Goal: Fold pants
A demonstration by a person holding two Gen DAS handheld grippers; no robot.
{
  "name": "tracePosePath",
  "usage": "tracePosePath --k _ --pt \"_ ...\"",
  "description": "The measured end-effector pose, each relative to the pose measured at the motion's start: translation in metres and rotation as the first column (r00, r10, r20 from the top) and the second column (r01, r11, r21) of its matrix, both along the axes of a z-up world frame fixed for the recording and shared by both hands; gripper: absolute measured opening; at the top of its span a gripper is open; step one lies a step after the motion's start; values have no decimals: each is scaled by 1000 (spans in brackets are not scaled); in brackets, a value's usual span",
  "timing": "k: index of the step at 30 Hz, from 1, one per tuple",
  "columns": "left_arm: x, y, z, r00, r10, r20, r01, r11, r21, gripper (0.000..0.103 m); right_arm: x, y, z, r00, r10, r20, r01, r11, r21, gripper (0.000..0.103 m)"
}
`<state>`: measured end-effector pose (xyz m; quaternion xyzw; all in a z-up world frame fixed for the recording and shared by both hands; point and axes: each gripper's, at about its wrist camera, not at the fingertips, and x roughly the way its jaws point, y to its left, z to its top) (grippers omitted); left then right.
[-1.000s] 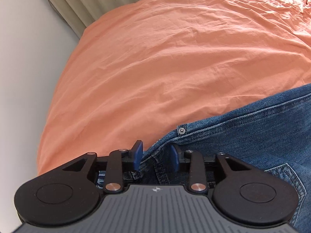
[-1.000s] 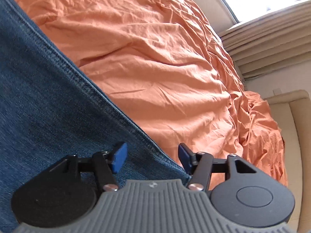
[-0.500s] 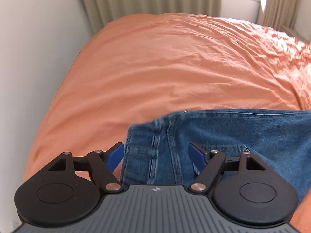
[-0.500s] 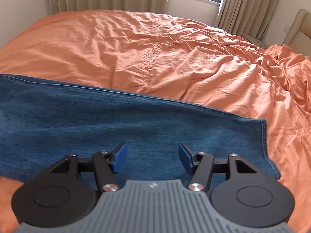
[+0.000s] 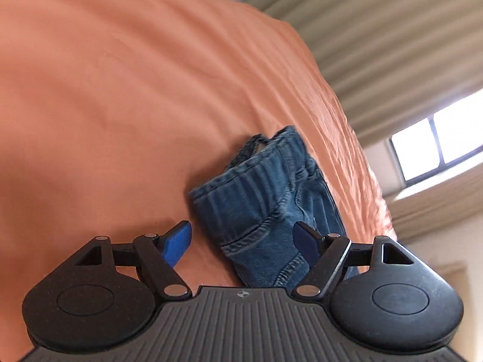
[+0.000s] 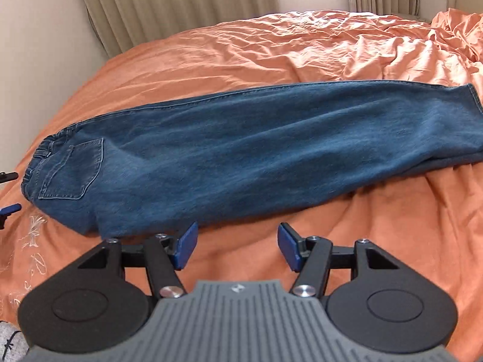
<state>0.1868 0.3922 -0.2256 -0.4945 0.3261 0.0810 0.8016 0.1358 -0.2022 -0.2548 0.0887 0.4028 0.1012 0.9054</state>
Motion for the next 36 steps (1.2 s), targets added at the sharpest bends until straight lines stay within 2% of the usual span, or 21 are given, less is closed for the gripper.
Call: tracePosePath --k 2,4,5,6,7,8,11,13,16,19,21,24,30,32,33,34,35,36 --pt "5 0 -18 999 39 27 -37 996 -77 88 -6 14 -5 1000 10 -4 -10 1000 -1 56" --pt "11 -1 -25 996 68 49 -64 995 -82 81 -11 30 -11 998 56 -19 -56 998 3 57" --pt "17 -1 -25 997 67 45 -64 996 -67 68 -13 39 -15 996 83 -26 -83 996 -5 57" --pt "24 0 -23 998 51 41 -49 998 -45 55 -15 50 -18 993 114 -32 -115 993 -23 57" --pt "27 0 -20 999 37 35 -37 999 -7 51 -16 59 -21 990 140 -31 -141 989 -40 57" --pt "31 0 -13 999 23 32 -24 999 31 41 -16 67 -23 986 166 -27 -167 985 -52 57" --pt "43 -7 22 998 -39 42 31 984 174 30 -17 98 -24 964 264 -2 -263 961 -83 57" --pt "46 -11 45 998 -48 44 36 971 238 19 -16 122 -24 944 328 27 -321 936 -143 59" --pt "60 -10 60 998 -66 -1 63 960 274 18 -11 155 -24 908 410 81 -377 887 -268 59" --pt "66 -15 61 995 -100 -23 101 934 343 17 -10 176 -21 887 440 142 -360 850 -384 59" --pt "58 -11 61 994 -105 -28 108 932 345 17 -14 183 -16 876 449 176 -334 828 -451 59" --pt "59 -11 63 993 -114 -40 121 929 350 17 -15 183 -11 862 466 198 -325 809 -491 59" --pt "60 -8 65 989 -128 -77 148 923 355 16 5 186 -31 864 487 132 -369 788 -493 57" --pt "61 -9 66 988 -129 -89 153 920 361 17 8 194 -32 858 495 141 -374 788 -490 41" --pt "61 -9 66 987 -126 -97 153 919 364 16 4 198 -28 845 514 147 -387 779 -494 26" --pt "62 -9 66 987 -122 -103 151 918 367 17 -1 201 -23 840 524 140 -397 770 -500 21" --pt "62 -9 67 987 -115 -108 148 917 371 17 -5 198 -18 846 516 135 -396 776 -491 16" --pt "63 -9 69 987 -111 -115 147 916 374 17 -8 191 -15 860 495 124 -399 804 -441 9"
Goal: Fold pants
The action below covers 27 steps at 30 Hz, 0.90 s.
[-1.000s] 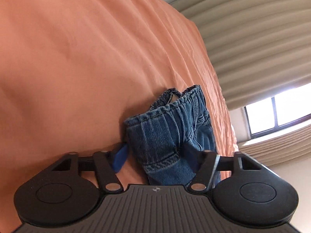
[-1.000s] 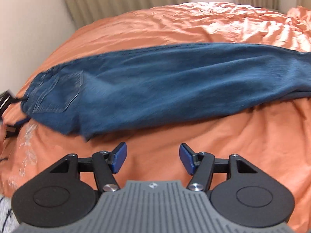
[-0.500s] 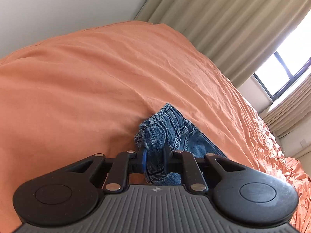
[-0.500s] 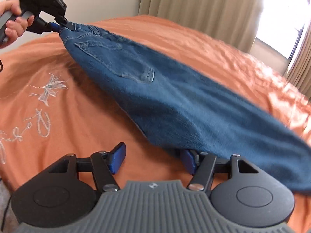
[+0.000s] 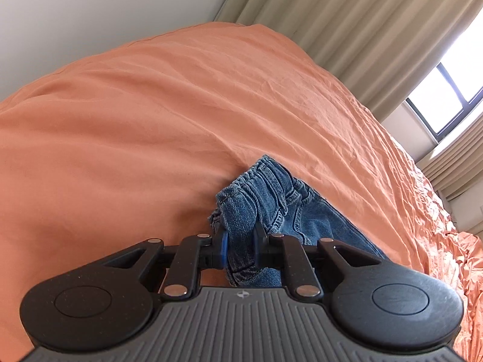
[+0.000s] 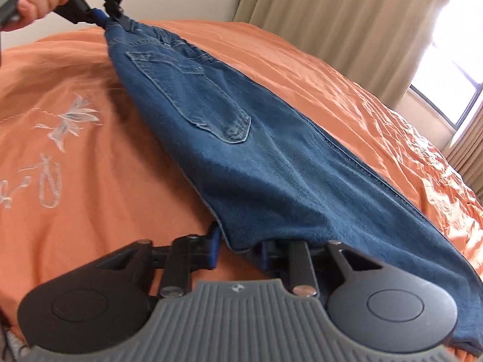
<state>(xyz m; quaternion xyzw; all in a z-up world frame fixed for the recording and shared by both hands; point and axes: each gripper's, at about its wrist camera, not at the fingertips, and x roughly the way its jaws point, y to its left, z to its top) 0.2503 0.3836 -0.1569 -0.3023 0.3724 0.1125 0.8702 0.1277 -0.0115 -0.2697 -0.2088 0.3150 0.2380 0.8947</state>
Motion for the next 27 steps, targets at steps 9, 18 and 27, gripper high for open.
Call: tracePosePath --k 9,18,27 --pt "22 -13 -29 981 11 -193 19 988 154 19 3 -32 -26 964 -99 -245 151 968 199 3" --pt "2 -55 29 990 24 -142 43 891 452 65 -12 -95 5 940 -158 -303 262 903 341 0" --pt "-13 -128 88 987 -160 -6 151 912 381 70 22 -260 74 850 -383 -362 521 717 463 29"
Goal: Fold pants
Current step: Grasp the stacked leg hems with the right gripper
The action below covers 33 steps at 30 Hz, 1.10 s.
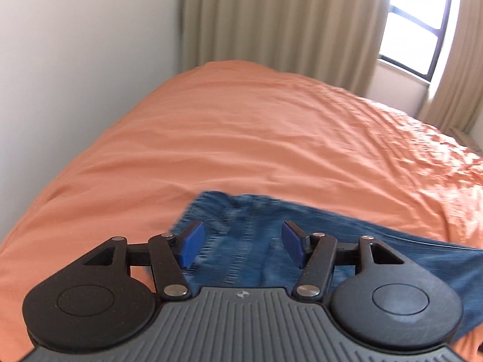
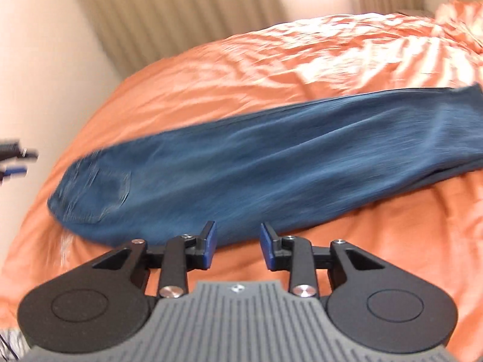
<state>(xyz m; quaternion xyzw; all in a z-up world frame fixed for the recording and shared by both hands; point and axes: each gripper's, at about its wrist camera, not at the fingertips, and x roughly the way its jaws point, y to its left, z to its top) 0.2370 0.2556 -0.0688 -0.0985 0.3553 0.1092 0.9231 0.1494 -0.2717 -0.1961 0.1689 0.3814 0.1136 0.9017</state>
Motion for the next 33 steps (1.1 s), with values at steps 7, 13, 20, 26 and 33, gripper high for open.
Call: tracePosePath --k 7,13,20,26,33 --pt "7 -58 -15 995 -98 -6 97 993 -70 68 18 -172 27 965 -258 -49 262 959 110 31" --pt "18 -93 -48 991 -100 -92 94 993 -65 68 30 -290 10 911 -402 -95 412 903 125 31" --pt "38 -125 -86 977 -98 -191 90 995 -49 68 64 -368 -34 852 -496 -165 523 819 237 30" --pt "51 -130 -117 959 -64 -276 56 998 -38 67 98 -394 -79 827 -510 -239 562 775 291 30" --pt "58 -127 -134 946 -13 -323 1 999 -39 62 110 -411 -98 816 -523 -247 578 751 321 1"
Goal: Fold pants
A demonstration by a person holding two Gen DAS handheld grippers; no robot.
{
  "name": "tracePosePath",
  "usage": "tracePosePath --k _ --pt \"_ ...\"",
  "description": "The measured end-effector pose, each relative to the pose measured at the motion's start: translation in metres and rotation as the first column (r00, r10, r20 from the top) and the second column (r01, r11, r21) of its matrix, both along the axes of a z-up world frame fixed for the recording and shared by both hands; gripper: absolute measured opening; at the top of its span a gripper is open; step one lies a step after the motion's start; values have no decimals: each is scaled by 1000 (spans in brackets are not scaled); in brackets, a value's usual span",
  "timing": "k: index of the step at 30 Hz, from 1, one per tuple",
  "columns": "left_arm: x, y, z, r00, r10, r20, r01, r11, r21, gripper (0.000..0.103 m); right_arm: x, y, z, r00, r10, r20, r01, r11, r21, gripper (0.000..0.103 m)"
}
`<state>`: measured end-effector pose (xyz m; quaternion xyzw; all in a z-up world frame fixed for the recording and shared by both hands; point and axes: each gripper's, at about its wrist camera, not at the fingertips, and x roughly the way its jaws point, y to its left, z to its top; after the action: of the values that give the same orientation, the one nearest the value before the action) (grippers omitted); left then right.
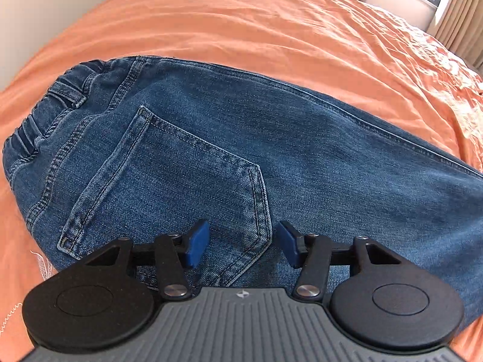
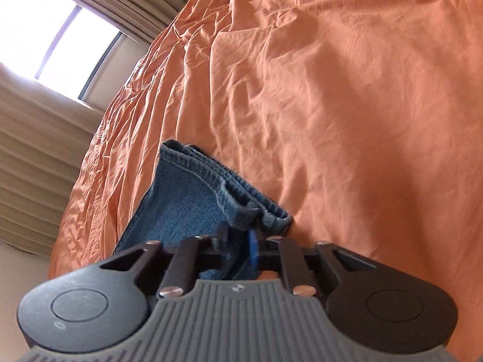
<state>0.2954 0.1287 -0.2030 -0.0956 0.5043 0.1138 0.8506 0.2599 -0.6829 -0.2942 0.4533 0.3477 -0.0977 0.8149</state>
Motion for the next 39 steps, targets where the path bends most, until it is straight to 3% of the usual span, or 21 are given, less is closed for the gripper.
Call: tracePosePath --k 3,5,7,9,12,14,15,20,23,27,30,36,37,39 --pt "2 -4 -1 1000 -16 -10 16 1000 24 62 -15 4 26 994 15 106 -9 998 -60 0" --pt "4 -6 -3 999 -28 -16 29 999 38 62 -8 5 20 998 27 54 -21 994 -110 0" --pt "7 -8 -4 999 -41 -20 42 997 59 62 -1 1 -1 1000 12 -20 -14 996 -88 0" --pt "8 -9 -3 999 -30 -18 31 998 56 62 -1 0 -10 1000 2 -30 -4 997 -76 0" --pt "9 -8 6 999 -33 14 32 998 60 62 0 8 -3 999 26 -42 -33 987 -157 0" --pt "12 -6 13 998 -45 43 41 997 70 62 3 12 10 998 47 -48 -57 974 -219 8" --pt "14 -5 17 997 -55 55 51 996 72 62 5 14 19 997 60 -47 -71 963 -261 18" --pt "35 -12 27 985 -141 97 138 989 45 62 34 29 52 982 189 5 -174 913 -369 25" --pt "51 -23 27 975 -196 100 196 981 15 63 61 38 55 970 243 8 -223 901 -372 25" --pt "70 -39 19 968 -231 98 233 972 -8 63 101 51 45 963 265 -50 -262 871 -416 25" --pt "84 -46 11 967 -234 103 237 971 -18 63 125 50 34 966 240 -100 -259 852 -456 37" --pt "107 -48 -5 966 -242 88 245 969 -29 62 153 26 23 973 219 -74 -229 881 -414 35" --pt "109 -48 -8 967 -242 80 245 969 -26 61 156 24 21 970 233 -72 -242 885 -398 20" --pt "113 -48 -14 966 -248 70 250 968 -25 55 164 24 15 963 250 -100 -269 876 -400 12"
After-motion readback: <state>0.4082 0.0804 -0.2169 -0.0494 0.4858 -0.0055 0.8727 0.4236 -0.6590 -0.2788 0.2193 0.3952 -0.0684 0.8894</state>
